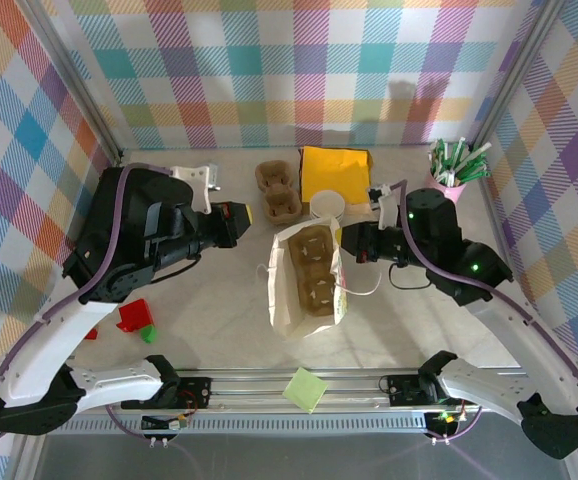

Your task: Pack the takeout coffee

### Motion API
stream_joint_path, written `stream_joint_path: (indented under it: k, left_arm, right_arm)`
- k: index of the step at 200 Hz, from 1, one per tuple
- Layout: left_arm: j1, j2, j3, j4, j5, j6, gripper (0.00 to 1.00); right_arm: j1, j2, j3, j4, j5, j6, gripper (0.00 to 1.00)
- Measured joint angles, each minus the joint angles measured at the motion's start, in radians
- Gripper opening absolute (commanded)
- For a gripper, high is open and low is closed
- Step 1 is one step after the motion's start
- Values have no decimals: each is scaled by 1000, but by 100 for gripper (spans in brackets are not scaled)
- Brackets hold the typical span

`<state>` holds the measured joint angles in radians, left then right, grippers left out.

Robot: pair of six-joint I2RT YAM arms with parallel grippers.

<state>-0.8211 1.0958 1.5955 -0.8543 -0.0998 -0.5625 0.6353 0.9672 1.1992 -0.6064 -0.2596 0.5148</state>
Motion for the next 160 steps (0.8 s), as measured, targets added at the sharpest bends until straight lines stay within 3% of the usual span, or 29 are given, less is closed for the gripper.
stream_joint_path:
  k: [72,160]
  left_arm:
    - [2,-7,-39,-8,0,3,0]
    - [19,-11,-61,-19,-39,-5,0]
  right_arm:
    - [1,-62,-58,43,-95,-60,0]
    - [1,68,-11,28,-24,-7,2]
